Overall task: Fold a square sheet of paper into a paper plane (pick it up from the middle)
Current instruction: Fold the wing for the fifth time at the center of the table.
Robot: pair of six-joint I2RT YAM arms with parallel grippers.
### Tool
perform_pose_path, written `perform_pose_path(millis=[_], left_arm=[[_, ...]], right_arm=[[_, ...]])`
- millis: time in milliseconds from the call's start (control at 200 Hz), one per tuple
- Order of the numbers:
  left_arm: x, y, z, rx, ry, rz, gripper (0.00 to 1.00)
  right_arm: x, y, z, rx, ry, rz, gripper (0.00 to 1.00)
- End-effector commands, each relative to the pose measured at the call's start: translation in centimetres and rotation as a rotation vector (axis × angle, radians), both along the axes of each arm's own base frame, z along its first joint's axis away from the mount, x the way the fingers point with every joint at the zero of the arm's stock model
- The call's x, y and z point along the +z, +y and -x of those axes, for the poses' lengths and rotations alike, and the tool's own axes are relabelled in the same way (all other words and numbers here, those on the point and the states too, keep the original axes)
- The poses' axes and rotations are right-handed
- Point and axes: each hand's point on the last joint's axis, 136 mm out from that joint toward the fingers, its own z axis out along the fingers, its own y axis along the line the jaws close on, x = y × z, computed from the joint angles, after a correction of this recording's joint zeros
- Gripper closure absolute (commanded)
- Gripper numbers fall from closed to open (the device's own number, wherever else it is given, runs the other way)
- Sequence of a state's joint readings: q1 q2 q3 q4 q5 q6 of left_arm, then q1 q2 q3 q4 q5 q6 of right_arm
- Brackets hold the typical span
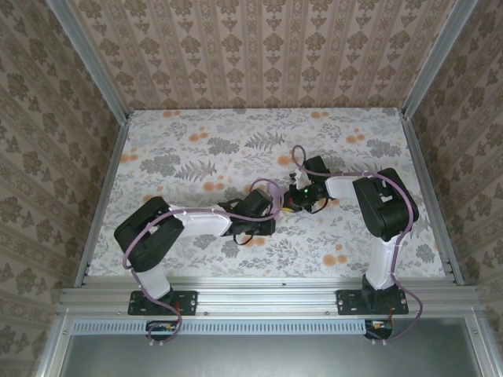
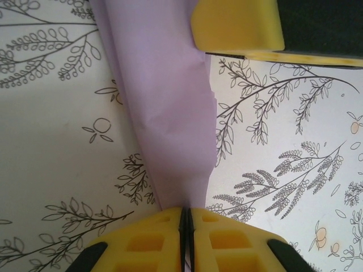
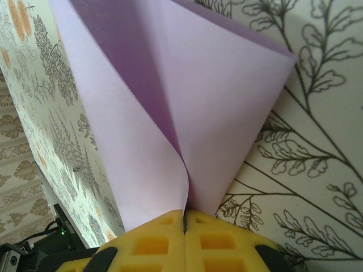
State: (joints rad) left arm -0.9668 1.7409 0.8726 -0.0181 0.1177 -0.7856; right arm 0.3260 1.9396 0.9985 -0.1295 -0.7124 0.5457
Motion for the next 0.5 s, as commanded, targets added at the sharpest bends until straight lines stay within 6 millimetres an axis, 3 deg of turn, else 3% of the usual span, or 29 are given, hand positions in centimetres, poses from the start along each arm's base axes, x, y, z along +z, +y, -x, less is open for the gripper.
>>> perform_pose_path(millis=[0, 495], left_arm=[[-0.6, -0.4, 0.6, -0.033, 0.008, -0.040, 0.87], [-3.4, 1.7, 3.0, -0.119, 0.013, -0.272, 0.89]], right_arm=[[-6.1, -3.2, 2.6, -0.053, 0.122, 0.201, 1.00], [-3.1, -3.0, 1.3, -0.072, 0.054, 0.139, 1.00]])
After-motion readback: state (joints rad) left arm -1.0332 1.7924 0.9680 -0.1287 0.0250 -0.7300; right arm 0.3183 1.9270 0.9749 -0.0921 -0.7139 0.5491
